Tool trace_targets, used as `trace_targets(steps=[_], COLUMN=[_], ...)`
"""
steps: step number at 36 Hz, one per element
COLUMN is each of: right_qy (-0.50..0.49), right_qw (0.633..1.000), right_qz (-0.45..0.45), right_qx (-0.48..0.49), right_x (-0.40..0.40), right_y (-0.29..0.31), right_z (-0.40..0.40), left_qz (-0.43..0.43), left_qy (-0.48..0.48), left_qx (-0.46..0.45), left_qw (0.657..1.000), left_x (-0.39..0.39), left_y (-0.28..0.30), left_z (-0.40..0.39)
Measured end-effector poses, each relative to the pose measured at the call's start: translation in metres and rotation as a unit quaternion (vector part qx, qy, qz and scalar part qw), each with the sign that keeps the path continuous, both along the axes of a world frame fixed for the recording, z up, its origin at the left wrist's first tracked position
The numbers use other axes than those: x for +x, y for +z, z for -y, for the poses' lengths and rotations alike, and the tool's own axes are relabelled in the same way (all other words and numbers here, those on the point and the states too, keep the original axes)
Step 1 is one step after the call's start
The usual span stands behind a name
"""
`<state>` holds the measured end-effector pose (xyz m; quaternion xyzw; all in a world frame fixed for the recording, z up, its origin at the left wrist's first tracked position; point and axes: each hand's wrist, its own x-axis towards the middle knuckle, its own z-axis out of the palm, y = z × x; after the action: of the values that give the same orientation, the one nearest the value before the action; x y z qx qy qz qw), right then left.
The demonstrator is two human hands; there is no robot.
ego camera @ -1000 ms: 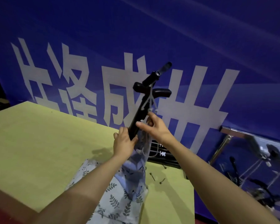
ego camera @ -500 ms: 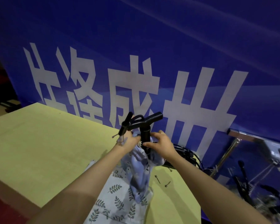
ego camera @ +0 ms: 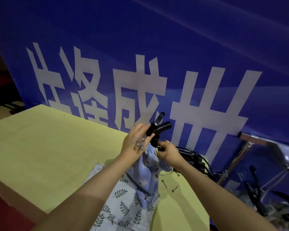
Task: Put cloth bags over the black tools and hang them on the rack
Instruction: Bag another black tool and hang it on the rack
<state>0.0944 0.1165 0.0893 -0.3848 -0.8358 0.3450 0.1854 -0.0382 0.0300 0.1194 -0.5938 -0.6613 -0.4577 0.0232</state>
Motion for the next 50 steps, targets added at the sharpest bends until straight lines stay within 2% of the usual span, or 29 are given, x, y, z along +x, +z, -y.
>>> trace_targets(steps=[2,3,6,9,12,15,20,23,25,31,34,36,39,41,46,48,50], right_qy=[0.015,0.019,0.022,0.037,0.016,-0.029,-0.086,-0.106,-0.109,-0.126,-0.155,-0.15,-0.122,-0.115,-0.095,-0.095,-0.097], right_qw=[0.999,0.999,0.999,0.984,0.969,0.978,0.991,0.987,0.982,0.983,0.985,0.985,0.973,0.964,0.95,0.942,0.93], right_qz=[-0.018,-0.018,0.043,0.152,0.179,0.108,-0.032,-0.124,-0.155,-0.129,-0.072,-0.081,-0.181,-0.213,-0.227,-0.237,-0.259], right_qx=[-0.03,-0.04,0.008,0.091,0.171,0.175,0.095,0.009,-0.026,-0.026,-0.004,0.008,-0.072,-0.109,-0.192,-0.219,-0.244], right_x=[0.004,0.006,0.012,0.018,0.022,0.023,0.018,0.012,0.008,0.004,0.007,0.008,0.01,0.011,0.014,0.016,0.018], right_y=[0.003,0.006,0.013,0.021,0.032,0.046,0.062,0.07,0.079,0.089,0.09,0.092,0.097,0.099,0.103,0.104,0.104], right_z=[-0.002,-0.004,-0.01,-0.018,-0.025,-0.028,-0.025,-0.028,-0.026,-0.03,-0.03,-0.031,-0.029,-0.024,-0.017,-0.018,-0.019], left_qz=[-0.155,-0.202,-0.305,-0.35,-0.34,-0.318,-0.285,-0.291,-0.291,-0.311,-0.288,-0.265,-0.205,-0.139,-0.017,0.024,0.028], left_qy=[0.058,0.068,0.093,0.087,0.076,0.063,0.066,0.073,0.085,0.121,0.139,0.135,0.111,0.089,0.003,0.007,0.032], left_qx=[0.028,0.037,0.071,0.114,0.11,0.084,0.059,0.04,0.03,-0.02,-0.047,-0.065,-0.11,-0.117,-0.119,-0.101,-0.088], left_qw=[0.986,0.976,0.945,0.926,0.931,0.942,0.954,0.953,0.953,0.942,0.946,0.952,0.966,0.979,0.993,0.995,0.995], left_x=[-0.002,-0.003,-0.007,-0.01,-0.01,-0.009,-0.006,-0.008,-0.011,-0.016,-0.02,-0.021,-0.019,-0.015,-0.008,-0.004,-0.001], left_y=[-0.002,0.0,0.004,0.009,0.008,0.006,0.011,0.013,0.016,0.019,0.021,0.023,0.025,0.028,0.032,0.032,0.032], left_z=[-0.002,-0.002,-0.005,-0.008,-0.012,-0.014,-0.013,-0.011,-0.01,-0.003,0.0,0.0,-0.001,-0.002,-0.006,-0.006,-0.005])
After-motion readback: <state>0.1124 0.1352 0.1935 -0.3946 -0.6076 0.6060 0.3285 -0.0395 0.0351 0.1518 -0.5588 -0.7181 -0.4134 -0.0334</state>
